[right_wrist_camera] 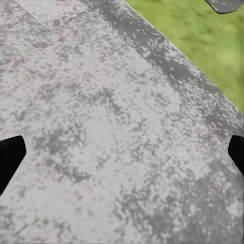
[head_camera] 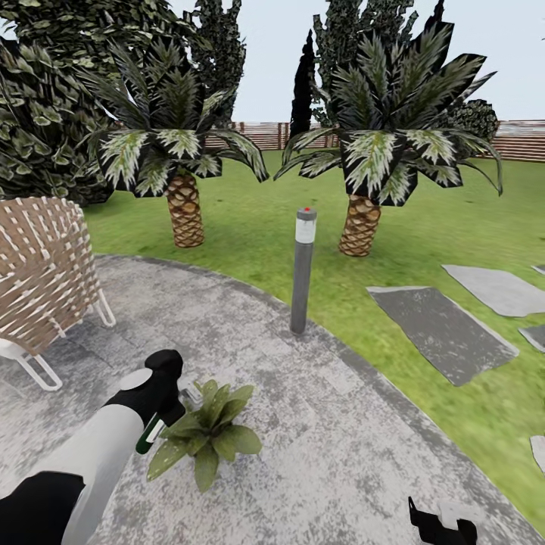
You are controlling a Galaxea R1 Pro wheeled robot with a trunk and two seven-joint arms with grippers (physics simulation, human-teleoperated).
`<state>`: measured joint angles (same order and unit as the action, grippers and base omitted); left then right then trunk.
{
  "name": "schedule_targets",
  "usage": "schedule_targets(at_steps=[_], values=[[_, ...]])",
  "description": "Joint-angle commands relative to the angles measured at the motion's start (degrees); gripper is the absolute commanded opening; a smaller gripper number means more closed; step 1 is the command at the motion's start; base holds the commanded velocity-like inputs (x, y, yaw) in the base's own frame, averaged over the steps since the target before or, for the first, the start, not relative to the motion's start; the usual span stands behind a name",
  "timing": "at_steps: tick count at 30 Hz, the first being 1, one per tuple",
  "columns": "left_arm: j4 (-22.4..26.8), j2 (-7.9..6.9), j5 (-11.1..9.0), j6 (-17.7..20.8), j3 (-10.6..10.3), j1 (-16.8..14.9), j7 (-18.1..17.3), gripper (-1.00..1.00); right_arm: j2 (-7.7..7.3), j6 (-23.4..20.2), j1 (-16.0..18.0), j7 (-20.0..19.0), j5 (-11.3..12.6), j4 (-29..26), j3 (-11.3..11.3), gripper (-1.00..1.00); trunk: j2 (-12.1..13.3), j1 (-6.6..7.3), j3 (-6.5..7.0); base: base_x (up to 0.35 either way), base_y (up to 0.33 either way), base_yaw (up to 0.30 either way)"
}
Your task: Pick up the pesticide atomizer in the garden and spray insectifuge to fully cover both potted plants in the garden.
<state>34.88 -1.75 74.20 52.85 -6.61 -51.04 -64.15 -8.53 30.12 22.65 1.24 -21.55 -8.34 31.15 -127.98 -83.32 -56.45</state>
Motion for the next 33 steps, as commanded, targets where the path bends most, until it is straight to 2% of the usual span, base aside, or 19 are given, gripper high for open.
schedule_targets(at_steps=[1,10,13,17,19,24,26,27,28,33], values=[[0.0,-0.07,0.4,0.3,-0.3,-0.1,-0.6,-1.0,0.0,0.2,0.0,0.1,-0.6,0.1,0.4,1.0,0.0,0.0,-0.05,0.075,-0.081,0.0],[-0.2,-0.05,0.3,0.0,-0.4,-0.3,-0.8,-1.0,0.0,0.2,0.0,0.2,-0.6,0.1,0.4,1.0,0.0,0.0,-0.05,0.012,-0.013,0.0],[-0.2,-0.01,0.6,-0.1,-0.9,-0.4,-3.0,-1.0,0.0,0.2,0.0,0.2,-0.6,0.0,0.4,1.0,0.0,0.0,-0.05,0.0,0.0,0.004],[0.0,-0.05,4.3,-0.1,-7.5,-0.4,-10.6,-1.0,0.0,0.2,0.0,0.2,-0.6,0.1,0.4,1.0,0.0,0.0,-0.05,0.0,0.0,0.112],[0.2,-0.08,5.0,-0.1,-8.8,-0.3,-12.6,-1.0,0.0,0.2,0.0,0.2,-0.6,0.0,0.4,1.0,0.0,0.0,-0.05,0.0,0.0,0.246],[0.5,-0.56,6.0,-0.1,-9.3,-0.3,-13.2,-1.0,0.0,0.2,0.0,0.2,-0.6,0.0,0.4,1.0,0.0,0.0,-0.05,0.0,0.0,0.196],[0.5,-0.52,7.2,-0.1,-9.3,-0.2,-13.1,-1.0,0.0,0.2,0.0,0.2,-0.6,0.0,0.4,1.0,0.0,0.0,-0.05,0.0,0.0,0.027],[0.5,-0.42,8.8,0.0,-9.2,-0.2,-12.9,-1.0,0.0,0.2,0.0,0.2,-0.6,0.0,0.4,1.0,0.0,0.0,-0.05,0.0,0.0,0.005],[0.5,-0.47,9.1,0.1,-9.2,-0.2,-12.9,-1.0,0.0,0.2,0.0,0.2,-0.6,0.0,0.4,1.0,0.0,0.0,-0.05,0.0,0.0,0.003],[0.6,-0.53,9.7,0.2,-9.1,-0.3,-12.9,-1.0,0.0,0.2,0.0,0.2,-0.6,0.1,0.4,1.0,0.0,0.0,-0.05,0.0,0.0,0.155]])
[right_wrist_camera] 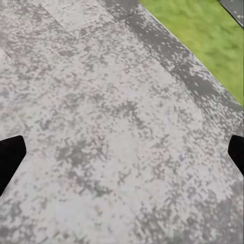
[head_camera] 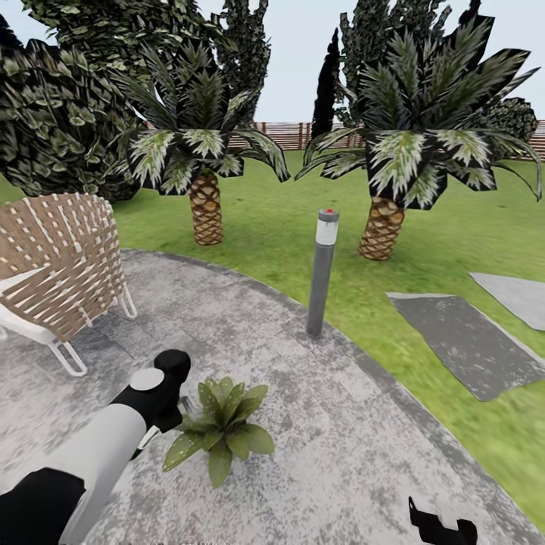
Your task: Pick up the pesticide atomizer in the garden and spray insectifuge to fully cover both potted plants in the garden.
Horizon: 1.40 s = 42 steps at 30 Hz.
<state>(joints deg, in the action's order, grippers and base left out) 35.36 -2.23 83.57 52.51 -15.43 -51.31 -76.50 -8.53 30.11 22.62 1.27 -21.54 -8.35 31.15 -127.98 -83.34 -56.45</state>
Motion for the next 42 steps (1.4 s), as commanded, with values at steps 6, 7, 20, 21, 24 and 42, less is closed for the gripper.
schedule_targets(at_steps=[6,7,20,21,24,42], values=[[0.2,0.38,0.4,0.8,-0.1,-1.3,-0.9,-1.0,0.0,0.2,0.1,0.1,-0.6,0.1,0.3,1.0,0.0,0.01,-0.05,0.0,0.0,0.261],[0.2,0.43,0.3,0.8,-0.1,-1.5,-0.9,-1.0,0.0,0.2,0.1,0.1,-0.6,0.1,0.4,1.0,0.0,0.01,-0.05,0.0,0.0,0.097],[-0.2,0.38,0.4,0.7,-0.2,-1.0,-0.9,-1.0,0.0,0.2,0.1,0.1,-0.6,0.1,0.3,1.0,0.0,0.01,-0.05,0.017,-0.215,0.118],[-0.2,0.38,0.4,0.7,-0.3,-1.1,-0.9,-1.0,0.0,0.2,0.1,0.1,-0.6,0.1,0.3,1.0,0.0,0.01,-0.05,0.112,-0.27,0.272],[-0.1,0.34,0.4,0.7,-0.3,-1.1,-0.9,-1.0,0.0,0.2,0.1,0.1,-0.6,0.1,0.4,1.0,0.0,0.01,-0.05,0.096,-0.247,0.276],[-0.5,0.48,0.5,0.5,-0.3,-0.9,-0.9,-1.0,0.0,0.2,0.1,0.1,-0.6,0.1,0.4,1.0,0.0,0.01,-0.05,0.005,-0.016,0.176]])
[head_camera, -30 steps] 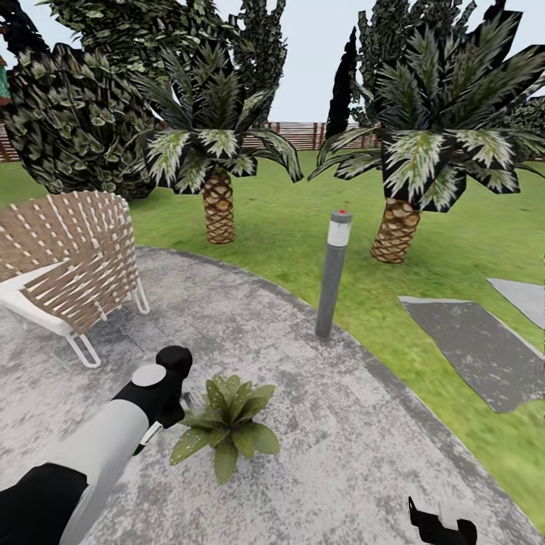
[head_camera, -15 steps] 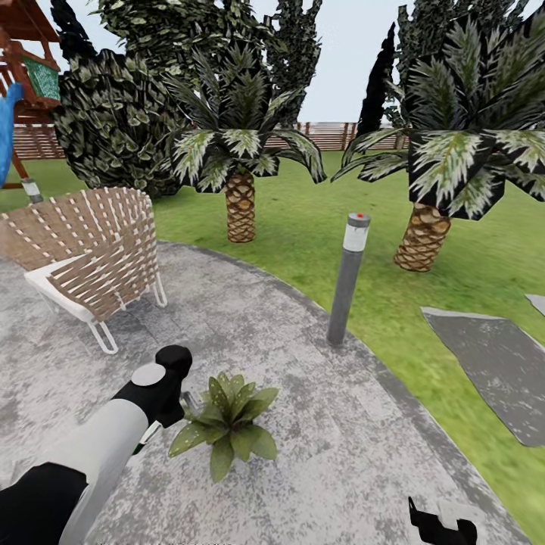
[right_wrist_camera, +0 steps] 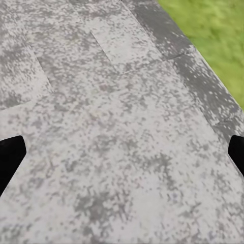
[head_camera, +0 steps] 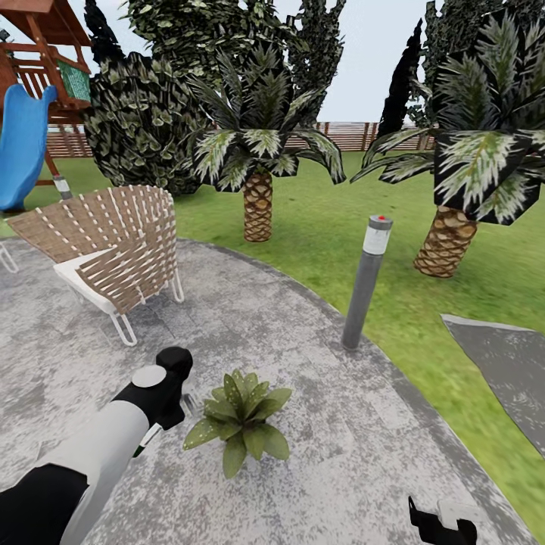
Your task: Pick up the pesticide atomizer in the garden and spray insectifuge to fully cover both potted plants in the garden.
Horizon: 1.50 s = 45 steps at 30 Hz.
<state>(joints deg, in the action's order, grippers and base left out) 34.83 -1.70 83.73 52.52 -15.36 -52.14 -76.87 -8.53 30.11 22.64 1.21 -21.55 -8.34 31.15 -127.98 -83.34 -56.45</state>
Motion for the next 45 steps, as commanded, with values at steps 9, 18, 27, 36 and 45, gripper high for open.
schedule_targets(at_steps=[9,18,27,36,45], values=[[0.7,2.77,0.3,0.7,-0.4,-1.0,-0.6,-1.0,0.0,0.2,0.0,0.1,-0.6,0.1,0.3,1.0,0.0,0.01,-0.05,0.0,0.0,0.0],[0.8,3.28,0.3,0.7,-0.4,-1.0,-0.6,-1.0,0.0,0.2,0.1,0.1,-0.6,0.1,0.3,1.0,0.0,0.01,-0.05,0.0,-0.218,0.179],[0.8,3.27,0.3,0.7,-0.4,-0.9,-0.6,-1.0,0.0,0.2,0.0,0.1,-0.6,0.1,0.4,1.0,0.0,0.01,-0.05,0.0,-0.271,0.277],[0.8,3.22,0.3,0.8,-0.4,-1.0,-0.6,-1.0,0.0,0.2,0.0,0.1,-0.6,0.1,0.4,1.0,0.0,0.01,-0.05,0.164,-0.202,0.064],[0.8,3.25,0.3,0.7,-0.4,-0.9,-0.5,-1.0,0.0,0.2,0.1,0.2,-0.6,0.1,0.4,1.0,0.0,0.01,-0.05,0.036,-0.243,0.054]])
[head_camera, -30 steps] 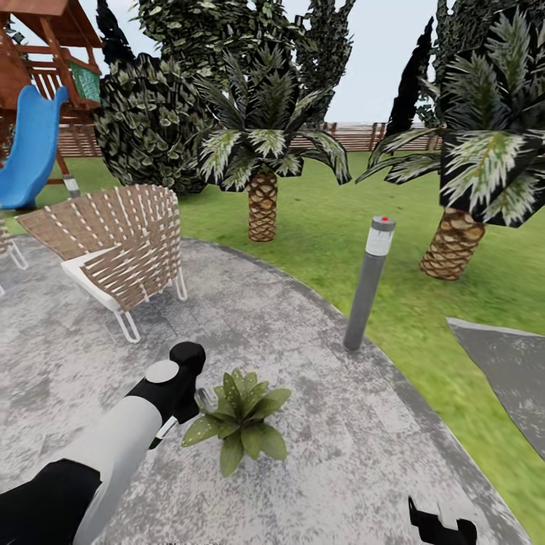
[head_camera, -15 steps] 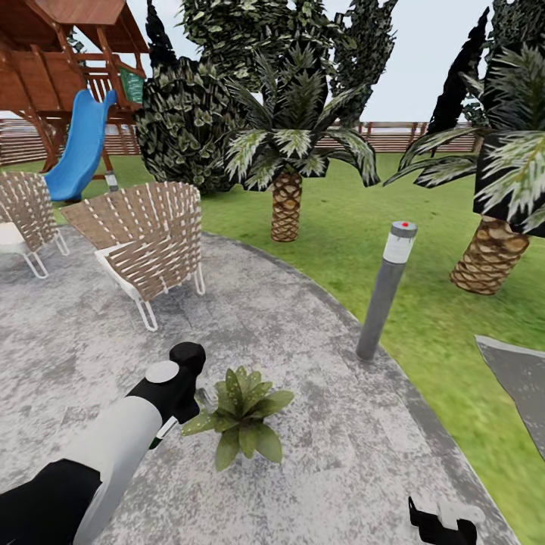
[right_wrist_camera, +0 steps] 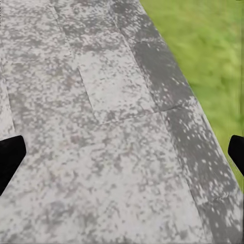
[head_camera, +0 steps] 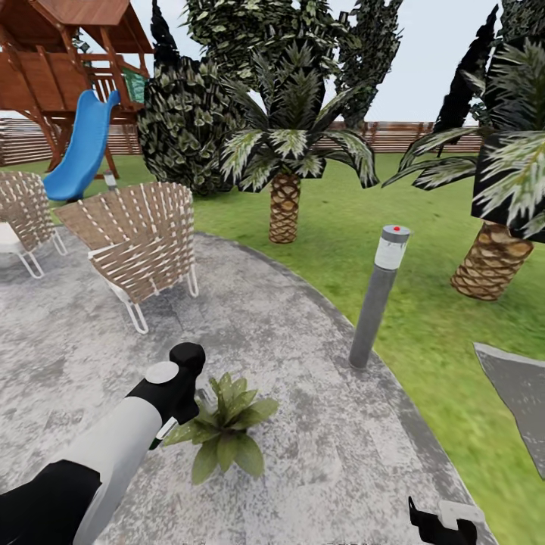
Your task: Pick up the pesticide atomizer in the garden and spray insectifuge to fully cover both potted plants in the garden.
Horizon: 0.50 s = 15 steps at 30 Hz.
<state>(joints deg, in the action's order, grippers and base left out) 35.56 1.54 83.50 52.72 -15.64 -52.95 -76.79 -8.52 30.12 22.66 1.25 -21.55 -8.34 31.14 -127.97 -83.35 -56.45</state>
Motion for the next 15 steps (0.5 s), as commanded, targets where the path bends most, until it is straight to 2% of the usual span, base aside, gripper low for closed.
schedule_targets(at_steps=[1,7,15], values=[[0.0,0.0,0.5,0.5,-0.1,0.0,-0.6,-1.0,0.0,0.2,0.0,0.1,-0.6,0.1,0.4,1.0,0.0,0.02,-0.05,-0.188,-0.229,0.244],[0.0,-0.05,0.5,0.5,-0.1,0.0,-0.3,-1.0,0.0,0.2,0.0,0.1,-0.6,0.1,0.4,1.0,0.0,0.02,-0.05,-0.202,-0.146,0.255],[0.0,-0.02,0.4,0.5,-0.1,0.4,0.0,-1.0,0.0,0.2,0.0,0.1,-0.6,0.1,0.4,1.0,0.0,0.02,-0.05,-0.013,-0.007,0.033]])
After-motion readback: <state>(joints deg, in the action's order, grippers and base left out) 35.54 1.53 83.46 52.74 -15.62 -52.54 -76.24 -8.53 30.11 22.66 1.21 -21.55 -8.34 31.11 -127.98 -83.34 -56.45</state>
